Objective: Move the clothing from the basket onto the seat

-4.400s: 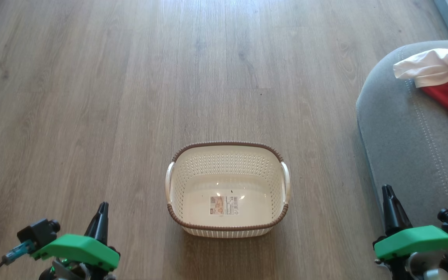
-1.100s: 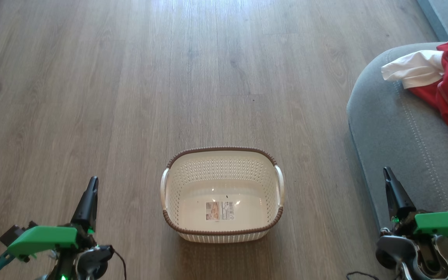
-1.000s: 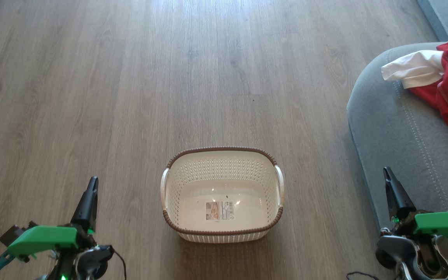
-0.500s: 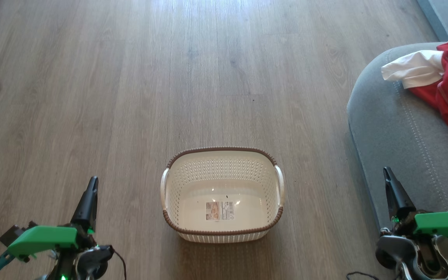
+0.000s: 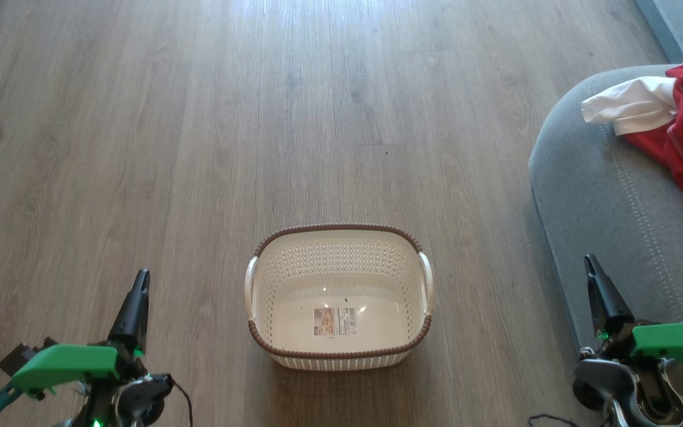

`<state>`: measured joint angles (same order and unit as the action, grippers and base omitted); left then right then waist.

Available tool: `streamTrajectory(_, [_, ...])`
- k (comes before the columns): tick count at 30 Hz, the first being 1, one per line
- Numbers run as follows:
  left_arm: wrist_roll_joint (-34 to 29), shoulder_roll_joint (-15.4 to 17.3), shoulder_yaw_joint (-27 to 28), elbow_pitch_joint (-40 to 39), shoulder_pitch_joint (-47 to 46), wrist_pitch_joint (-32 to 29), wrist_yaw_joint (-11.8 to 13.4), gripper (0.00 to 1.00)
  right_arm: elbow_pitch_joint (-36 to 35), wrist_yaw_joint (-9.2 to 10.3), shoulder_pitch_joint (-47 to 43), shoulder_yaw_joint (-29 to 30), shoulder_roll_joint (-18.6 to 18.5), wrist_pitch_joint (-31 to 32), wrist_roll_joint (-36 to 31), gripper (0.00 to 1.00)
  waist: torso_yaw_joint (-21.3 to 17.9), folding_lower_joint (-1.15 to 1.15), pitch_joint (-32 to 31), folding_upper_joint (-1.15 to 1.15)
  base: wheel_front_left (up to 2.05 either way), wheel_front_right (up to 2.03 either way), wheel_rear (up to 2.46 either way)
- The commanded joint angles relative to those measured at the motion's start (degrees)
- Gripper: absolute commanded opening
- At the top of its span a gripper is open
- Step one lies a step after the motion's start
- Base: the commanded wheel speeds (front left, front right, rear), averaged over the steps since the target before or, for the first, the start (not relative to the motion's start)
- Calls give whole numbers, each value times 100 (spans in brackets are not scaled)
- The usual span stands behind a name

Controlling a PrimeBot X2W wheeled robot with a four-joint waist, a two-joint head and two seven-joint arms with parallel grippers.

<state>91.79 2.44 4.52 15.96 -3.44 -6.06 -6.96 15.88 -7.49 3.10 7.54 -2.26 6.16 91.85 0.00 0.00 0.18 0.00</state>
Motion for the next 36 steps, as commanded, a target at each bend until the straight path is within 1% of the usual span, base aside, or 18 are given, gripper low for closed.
streamTrajectory(1, [38,43,201,-190,-276,-43,-53,0,-186,0,308,-103,-62,33,32,0,0,0,0,0,0,0,0])
streamTrajectory(36, [38,43,200,-191,-276,-43,-53,0,-186,0,308,-103,-62,32,32,0,0,0,0,0,0,0,0])
